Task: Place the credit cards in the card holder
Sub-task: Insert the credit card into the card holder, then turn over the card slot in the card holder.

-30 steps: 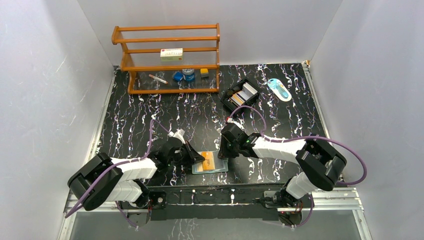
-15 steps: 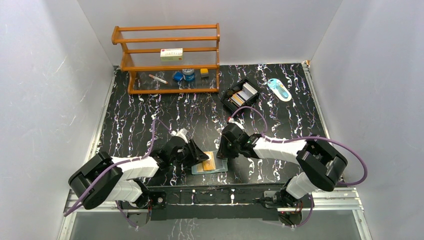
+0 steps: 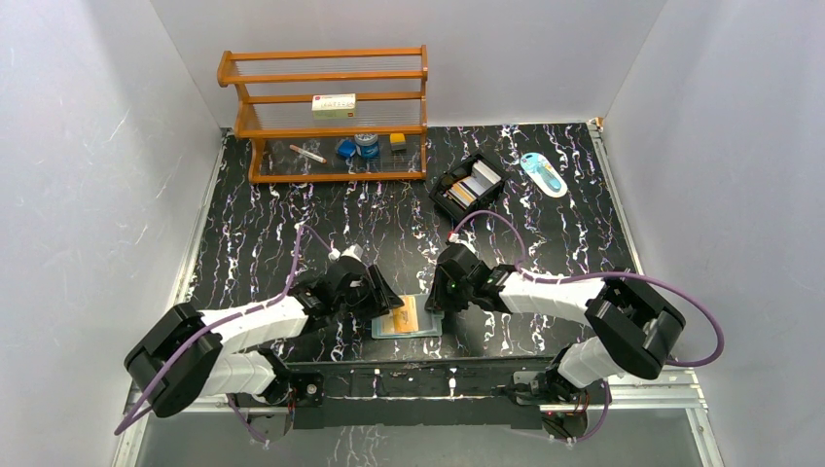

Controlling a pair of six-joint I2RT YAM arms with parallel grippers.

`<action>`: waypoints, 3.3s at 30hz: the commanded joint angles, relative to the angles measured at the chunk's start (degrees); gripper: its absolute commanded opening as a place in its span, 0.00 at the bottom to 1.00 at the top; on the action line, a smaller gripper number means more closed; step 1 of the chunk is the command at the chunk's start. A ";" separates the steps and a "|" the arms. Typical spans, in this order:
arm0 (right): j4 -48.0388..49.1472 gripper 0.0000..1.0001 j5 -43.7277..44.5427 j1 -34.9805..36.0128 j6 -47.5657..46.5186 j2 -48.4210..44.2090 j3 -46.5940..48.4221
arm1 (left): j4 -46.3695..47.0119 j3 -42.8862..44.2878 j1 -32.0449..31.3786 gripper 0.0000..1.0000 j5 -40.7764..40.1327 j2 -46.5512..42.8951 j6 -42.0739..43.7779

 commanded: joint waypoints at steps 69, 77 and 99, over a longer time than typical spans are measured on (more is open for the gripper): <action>-0.89 0.35 -0.59 1.46 -1.07 1.26 2.66 | -8.84 7.06 8.23 0.58 12.18 6.25 10.35; -0.57 0.35 -0.43 1.51 -0.92 1.26 2.38 | -6.80 5.88 8.27 0.58 13.71 5.88 8.25; -1.63 0.34 3.59 1.44 -0.97 -0.69 2.41 | 11.04 3.42 6.80 0.58 23.91 2.50 -1.48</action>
